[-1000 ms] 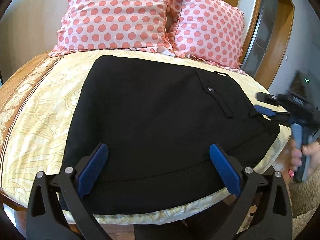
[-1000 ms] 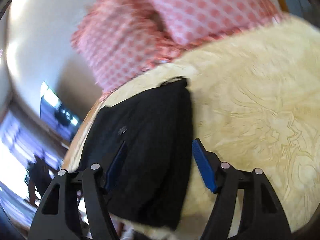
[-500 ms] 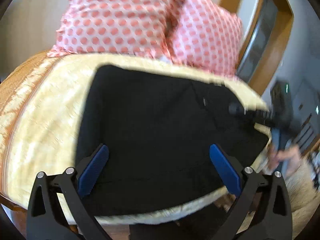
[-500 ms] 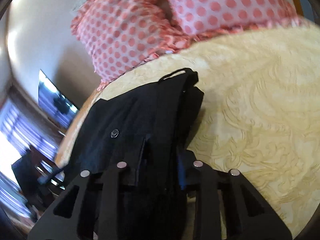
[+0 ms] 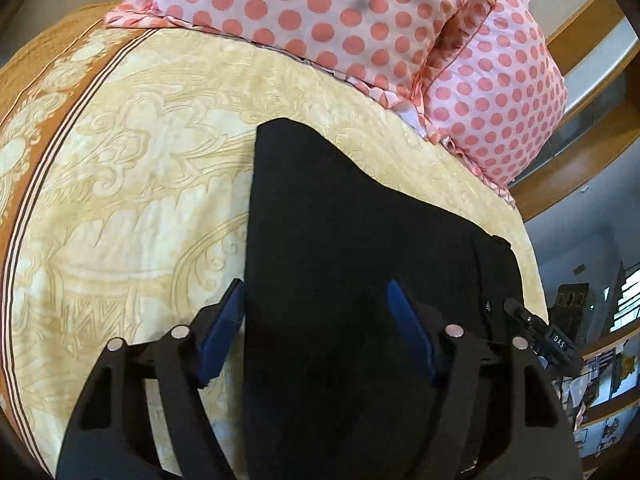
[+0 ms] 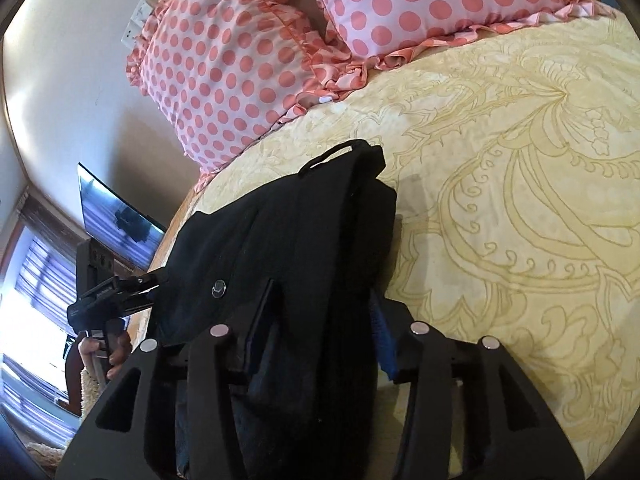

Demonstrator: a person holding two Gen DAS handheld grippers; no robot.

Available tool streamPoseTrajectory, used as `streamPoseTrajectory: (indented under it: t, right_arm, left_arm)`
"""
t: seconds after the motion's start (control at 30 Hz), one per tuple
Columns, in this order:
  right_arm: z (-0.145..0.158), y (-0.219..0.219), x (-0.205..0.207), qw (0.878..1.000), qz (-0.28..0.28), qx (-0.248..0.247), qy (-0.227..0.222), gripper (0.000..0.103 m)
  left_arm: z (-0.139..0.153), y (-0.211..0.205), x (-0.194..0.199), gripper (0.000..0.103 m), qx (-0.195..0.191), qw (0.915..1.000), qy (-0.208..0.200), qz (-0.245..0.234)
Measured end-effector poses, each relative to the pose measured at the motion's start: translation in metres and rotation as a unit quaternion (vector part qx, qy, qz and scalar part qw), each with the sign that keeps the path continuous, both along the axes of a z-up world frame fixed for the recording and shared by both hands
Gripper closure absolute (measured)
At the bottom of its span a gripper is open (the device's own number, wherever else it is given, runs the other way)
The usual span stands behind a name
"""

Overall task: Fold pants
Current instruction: 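Grasp the folded trouser bundle edge with the right tool and lift it, then fold the bundle over with the right tool and release it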

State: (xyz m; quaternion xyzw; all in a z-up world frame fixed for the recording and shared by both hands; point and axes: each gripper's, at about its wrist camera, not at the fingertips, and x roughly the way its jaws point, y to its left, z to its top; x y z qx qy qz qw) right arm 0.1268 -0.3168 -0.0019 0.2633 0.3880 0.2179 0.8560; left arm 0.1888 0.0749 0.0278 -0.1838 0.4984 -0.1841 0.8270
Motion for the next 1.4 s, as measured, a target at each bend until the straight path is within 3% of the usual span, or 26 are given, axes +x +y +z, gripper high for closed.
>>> streamPoseTrajectory:
  t: [0.03, 0.07, 0.17, 0.27, 0.4, 0.57, 0.63, 0.7, 0.73, 0.8, 0.83, 0.93, 1.07, 1.2, 1.27, 1.33, 1.4]
  right_arm:
    - [0.001, 0.002, -0.002, 1.000, 0.003, -0.007, -0.007, 0.063]
    - [0.002, 0.003, -0.003, 1.000, 0.006, -0.010, -0.013, 0.067]
    - [0.011, 0.003, -0.003, 1.000, 0.014, -0.005, -0.023, 0.078]
    - [0.023, 0.002, 0.005, 0.999, 0.022, 0.005, -0.033, 0.083]
    - [0.047, 0.006, 0.026, 0.998, 0.022, -0.020, -0.058, 0.086]
    - [0.071, 0.002, 0.074, 0.994, -0.017, -0.056, -0.097, 0.087]
    - [0.062, -0.001, 0.096, 0.993, -0.038, -0.087, -0.076, 0.087]
    - [0.044, 0.001, 0.110, 0.992, -0.045, -0.115, -0.036, 0.085]
    - [0.034, 0.003, 0.115, 0.989, -0.050, -0.139, -0.012, 0.079]
    - [0.030, 0.003, 0.111, 0.985, -0.058, -0.163, -0.012, 0.071]
    - [0.034, 0.001, 0.103, 0.982, -0.067, -0.175, -0.023, 0.063]
    - [0.048, -0.003, 0.074, 0.978, -0.079, -0.183, -0.062, 0.053]
    - [0.056, 0.020, 0.036, 0.980, -0.029, -0.173, -0.098, 0.053]
    - [0.045, 0.053, 0.017, 0.975, 0.032, -0.189, -0.109, 0.052]
    - [0.025, 0.060, 0.027, 0.979, 0.052, -0.190, -0.059, 0.046]
    - [0.020, 0.053, 0.030, 0.985, 0.045, -0.156, -0.054, 0.046]
    - [0.026, 0.044, 0.028, 0.992, 0.022, -0.121, -0.038, 0.046]
  left_arm:
    - [0.000, -0.002, 0.000, 0.049, 0.004, 1.0000, -0.001, 0.000]
    - [0.000, -0.003, 0.000, 0.067, 0.017, 0.9998, -0.005, 0.005]
    - [0.004, -0.001, -0.003, 0.087, 0.036, 0.9992, -0.017, 0.009]
    - [0.019, -0.004, -0.003, 0.093, 0.040, 0.9986, -0.036, 0.005]
    - [0.043, -0.020, 0.010, 0.094, 0.062, 0.9956, -0.071, -0.001]
    - [0.071, -0.043, 0.049, 0.093, 0.093, 0.9851, -0.142, 0.026]
    - [0.064, -0.049, 0.073, 0.089, 0.124, 0.9817, -0.138, 0.041]
    - [0.043, -0.049, 0.093, 0.087, 0.135, 0.9848, -0.096, 0.053]
    - [0.028, -0.047, 0.100, 0.083, 0.142, 0.9859, -0.066, 0.060]
    - [0.014, -0.042, 0.104, 0.070, 0.151, 0.9849, -0.049, 0.069]
    - [0.014, -0.038, 0.099, 0.064, 0.151, 0.9839, -0.056, 0.076]
    - [0.030, -0.031, 0.074, 0.038, 0.166, 0.9767, -0.092, 0.101]
    - [0.051, -0.047, 0.020, 0.015, 0.130, 0.9795, -0.140, 0.064]
    - [0.043, -0.076, -0.016, 0.010, 0.085, 0.9875, -0.133, -0.003]
    - [0.023, -0.089, -0.015, 0.010, 0.095, 0.9900, -0.103, -0.017]
    - [0.005, -0.095, -0.008, 0.009, 0.112, 0.9904, -0.079, -0.016]
    - [0.007, -0.100, -0.010, 0.008, 0.128, 0.9872, -0.095, -0.011]
